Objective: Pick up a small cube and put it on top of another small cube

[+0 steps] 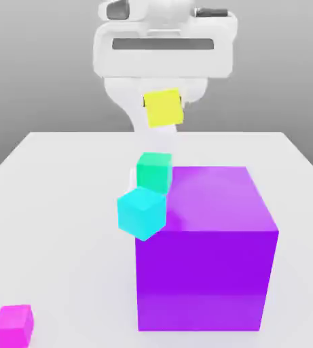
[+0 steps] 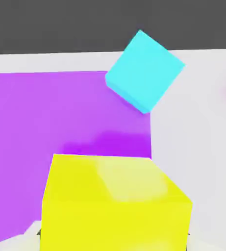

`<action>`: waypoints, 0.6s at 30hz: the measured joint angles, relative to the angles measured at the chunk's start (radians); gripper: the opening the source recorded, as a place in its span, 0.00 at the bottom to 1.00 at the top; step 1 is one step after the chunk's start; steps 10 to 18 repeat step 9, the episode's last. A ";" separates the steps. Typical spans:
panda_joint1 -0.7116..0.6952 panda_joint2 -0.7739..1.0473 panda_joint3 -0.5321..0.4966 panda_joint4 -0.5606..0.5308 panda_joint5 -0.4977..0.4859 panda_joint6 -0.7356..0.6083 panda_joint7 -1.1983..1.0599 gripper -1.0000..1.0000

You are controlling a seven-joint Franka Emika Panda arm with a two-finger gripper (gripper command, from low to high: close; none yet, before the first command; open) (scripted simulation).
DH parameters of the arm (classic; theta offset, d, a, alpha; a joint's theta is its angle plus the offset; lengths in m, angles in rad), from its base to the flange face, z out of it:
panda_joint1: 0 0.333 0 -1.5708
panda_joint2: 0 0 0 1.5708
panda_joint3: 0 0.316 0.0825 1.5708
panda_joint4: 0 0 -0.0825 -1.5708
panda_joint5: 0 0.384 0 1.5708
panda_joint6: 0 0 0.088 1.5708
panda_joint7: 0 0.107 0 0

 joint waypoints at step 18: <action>-0.006 0.025 -0.004 -0.116 -0.002 0.141 -0.009 1.00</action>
